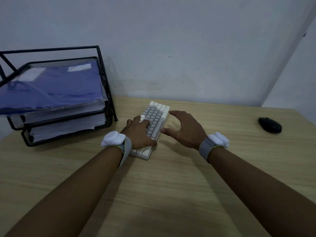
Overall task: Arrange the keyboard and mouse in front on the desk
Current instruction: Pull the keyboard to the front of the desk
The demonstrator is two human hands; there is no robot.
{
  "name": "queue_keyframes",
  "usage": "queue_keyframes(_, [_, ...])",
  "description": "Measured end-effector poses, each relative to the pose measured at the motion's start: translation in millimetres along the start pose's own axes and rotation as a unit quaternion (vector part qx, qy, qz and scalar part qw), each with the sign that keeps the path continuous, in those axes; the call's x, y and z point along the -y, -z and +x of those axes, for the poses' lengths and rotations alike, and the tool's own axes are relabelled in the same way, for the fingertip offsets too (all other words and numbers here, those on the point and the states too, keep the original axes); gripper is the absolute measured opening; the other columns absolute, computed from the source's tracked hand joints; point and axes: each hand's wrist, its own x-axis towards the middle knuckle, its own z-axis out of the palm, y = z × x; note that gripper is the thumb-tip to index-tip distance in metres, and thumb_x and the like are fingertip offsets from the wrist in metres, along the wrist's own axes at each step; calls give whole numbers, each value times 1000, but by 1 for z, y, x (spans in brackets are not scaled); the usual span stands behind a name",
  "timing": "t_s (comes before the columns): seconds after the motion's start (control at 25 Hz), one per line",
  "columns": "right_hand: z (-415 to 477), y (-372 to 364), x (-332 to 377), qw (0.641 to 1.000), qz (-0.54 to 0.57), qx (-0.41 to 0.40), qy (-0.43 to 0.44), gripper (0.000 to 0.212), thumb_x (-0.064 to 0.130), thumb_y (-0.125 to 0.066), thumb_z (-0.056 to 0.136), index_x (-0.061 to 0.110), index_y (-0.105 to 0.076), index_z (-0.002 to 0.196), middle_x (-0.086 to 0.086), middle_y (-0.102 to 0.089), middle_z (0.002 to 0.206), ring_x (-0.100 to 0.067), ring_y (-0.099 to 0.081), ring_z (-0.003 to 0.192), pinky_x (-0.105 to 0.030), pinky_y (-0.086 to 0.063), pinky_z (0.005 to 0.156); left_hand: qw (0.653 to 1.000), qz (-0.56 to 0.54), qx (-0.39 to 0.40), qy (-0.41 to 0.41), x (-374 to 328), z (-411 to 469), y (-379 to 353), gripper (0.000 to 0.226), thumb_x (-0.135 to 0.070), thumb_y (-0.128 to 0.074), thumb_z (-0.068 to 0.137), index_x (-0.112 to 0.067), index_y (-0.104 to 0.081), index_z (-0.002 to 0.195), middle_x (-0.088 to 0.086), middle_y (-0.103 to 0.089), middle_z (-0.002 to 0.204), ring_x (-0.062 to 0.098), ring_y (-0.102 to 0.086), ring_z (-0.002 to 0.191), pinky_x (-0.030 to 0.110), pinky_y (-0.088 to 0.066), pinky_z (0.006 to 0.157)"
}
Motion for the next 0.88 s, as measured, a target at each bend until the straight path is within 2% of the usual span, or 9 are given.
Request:
queue_keyframes(0.12, [-4,3,-11,1000,-11,5,-6,86,70,-63,75,28,-38,146,2,-39,155,-20,-33,141,-41,-35,112,999,10,26,-46,-6,2,0,96,-58,-74,57,-34,-34,141,2,-16,157,32,-19,138,42,-33,106])
queue_keyframes(0.36, [-11,13,-38,998,-56,31,-19,96,72,-66,69,27,-35,148,-1,-34,157,-24,-31,141,-44,-33,113,989,29,64,-129,-27,2,-3,92,-39,-81,61,-30,-37,141,3,-17,158,32,-24,136,42,-35,106])
queue_keyframes(0.56, [-14,19,-52,995,-89,46,-8,106,74,-71,62,30,-30,150,-3,-26,162,-26,-23,146,-50,-30,115,983,51,81,-159,-45,2,-4,94,-34,-77,54,-31,-38,139,1,-17,159,31,-29,135,45,-36,105])
queue_keyframes(0.72, [-14,23,-60,988,-128,80,-2,117,79,-70,57,33,-21,153,-2,-13,166,-27,-13,150,-52,-22,119,975,75,94,-187,-53,2,-5,91,-23,-77,59,-31,-37,141,-2,-16,160,29,-27,138,42,-34,106])
queue_keyframes(0.8, [-14,24,-64,985,-147,96,-4,121,81,-68,56,34,-15,154,-2,-5,167,-27,-6,152,-54,-15,121,969,90,94,-210,-57,2,-7,88,-21,-74,64,-30,-36,142,-1,-15,161,28,-25,141,43,-30,111])
queue_keyframes(0.88, [-15,22,-67,982,-157,104,-13,122,84,-65,55,35,-12,154,-1,-2,167,-26,-3,153,-57,-9,121,967,89,86,-223,-60,1,-10,83,-19,-70,68,-30,-34,143,-2,-16,162,26,-18,146,46,-19,117])
